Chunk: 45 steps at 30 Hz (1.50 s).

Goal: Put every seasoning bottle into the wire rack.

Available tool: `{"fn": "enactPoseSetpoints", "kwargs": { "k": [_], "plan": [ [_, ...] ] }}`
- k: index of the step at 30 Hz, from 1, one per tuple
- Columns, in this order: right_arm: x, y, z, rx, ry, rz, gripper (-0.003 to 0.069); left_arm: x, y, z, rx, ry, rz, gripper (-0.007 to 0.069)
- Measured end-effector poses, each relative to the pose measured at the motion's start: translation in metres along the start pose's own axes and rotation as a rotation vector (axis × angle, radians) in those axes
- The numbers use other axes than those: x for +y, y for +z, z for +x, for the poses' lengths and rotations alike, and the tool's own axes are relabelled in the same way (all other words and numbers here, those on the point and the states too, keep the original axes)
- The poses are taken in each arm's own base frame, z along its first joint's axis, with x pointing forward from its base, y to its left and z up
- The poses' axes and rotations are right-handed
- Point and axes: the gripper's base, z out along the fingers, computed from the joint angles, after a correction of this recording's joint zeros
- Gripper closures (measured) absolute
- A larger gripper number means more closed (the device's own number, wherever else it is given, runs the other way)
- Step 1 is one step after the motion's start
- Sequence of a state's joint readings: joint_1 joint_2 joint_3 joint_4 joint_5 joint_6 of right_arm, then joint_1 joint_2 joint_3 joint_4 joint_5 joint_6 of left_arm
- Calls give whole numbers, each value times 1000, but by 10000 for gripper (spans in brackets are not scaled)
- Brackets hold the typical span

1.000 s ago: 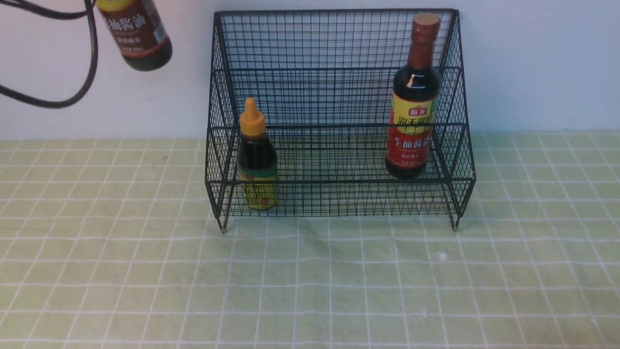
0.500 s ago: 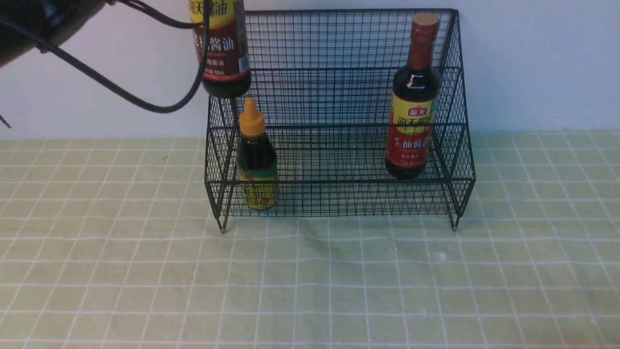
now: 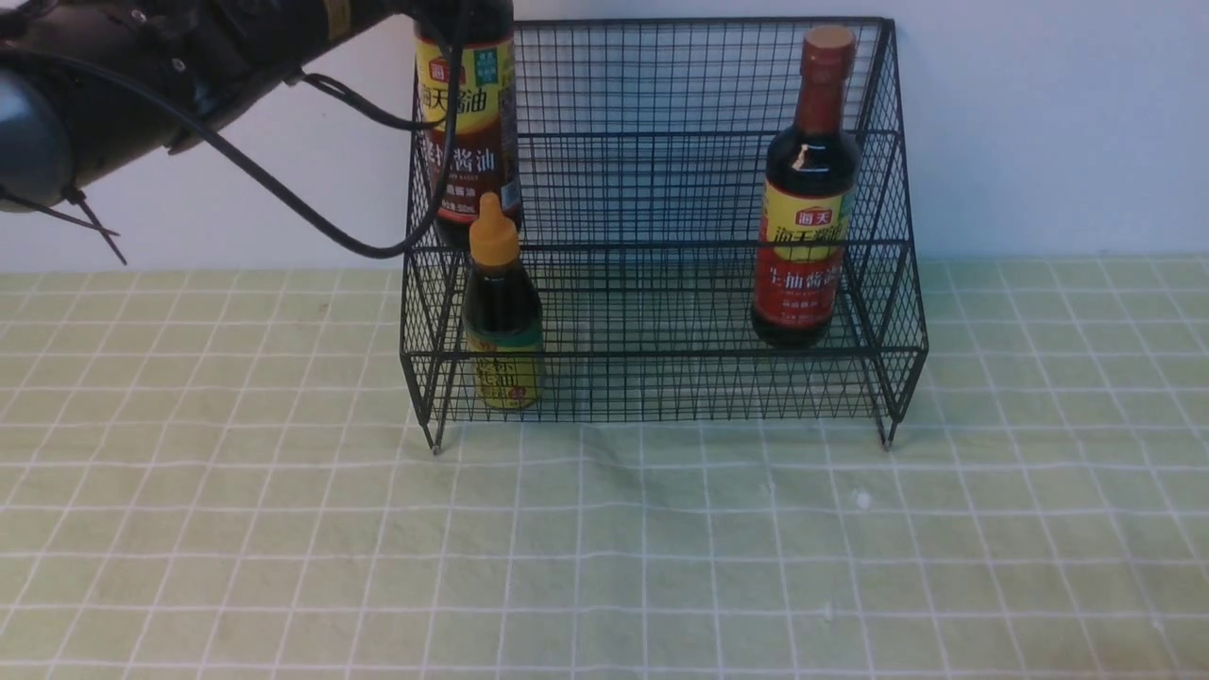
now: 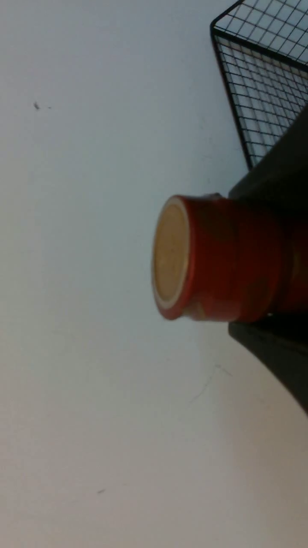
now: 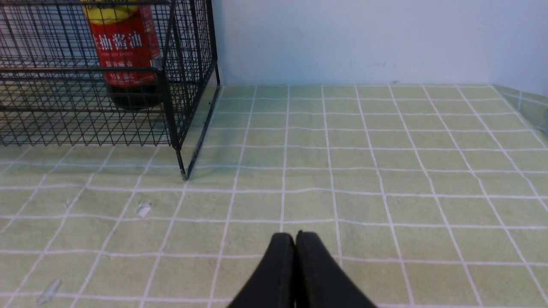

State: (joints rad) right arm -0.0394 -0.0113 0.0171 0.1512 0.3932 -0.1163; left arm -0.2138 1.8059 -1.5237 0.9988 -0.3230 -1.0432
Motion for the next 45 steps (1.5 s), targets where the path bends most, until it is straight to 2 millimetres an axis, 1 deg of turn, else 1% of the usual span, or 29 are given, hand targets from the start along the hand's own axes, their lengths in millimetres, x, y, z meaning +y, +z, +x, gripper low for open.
{"fn": "enactPoseSetpoints", "kwargs": {
  "k": [9,15,18,19,22,27,30,33,34,35,38,39,41,42,45],
  "plan": [
    [0,0,0,0,0,0,673,-10,0,18,145,113,125,347],
    [0,0,0,0,0,0,673,-12,0,30,245,81,159,347],
    [0,0,0,0,0,0,673,-11,3,43,308,40,172,347],
    [0,0,0,0,0,0,673,-11,3,44,312,35,171,347],
    [0,0,0,0,0,0,673,-9,7,55,344,2,167,347],
    [0,0,0,0,0,0,673,-9,8,56,348,-11,164,340],
    [0,0,0,0,0,0,673,-9,8,55,342,-19,163,300],
    [0,0,0,0,0,0,673,-10,5,46,321,-20,163,253],
    [0,0,0,0,0,0,673,-11,4,42,312,-17,164,248],
    [0,0,0,0,0,0,673,-11,4,42,312,-17,164,246],
    [0,0,0,0,0,0,673,-16,-9,16,253,4,161,239],
    [0,0,0,0,0,0,673,-17,-10,14,249,6,162,240],
    [0,0,0,0,0,0,673,-22,-24,-11,191,10,155,261],
    [0,0,0,0,0,0,673,-24,-30,-20,170,9,155,272],
    [0,0,0,0,0,0,673,-32,-52,-53,91,9,156,370]
  ]
}}
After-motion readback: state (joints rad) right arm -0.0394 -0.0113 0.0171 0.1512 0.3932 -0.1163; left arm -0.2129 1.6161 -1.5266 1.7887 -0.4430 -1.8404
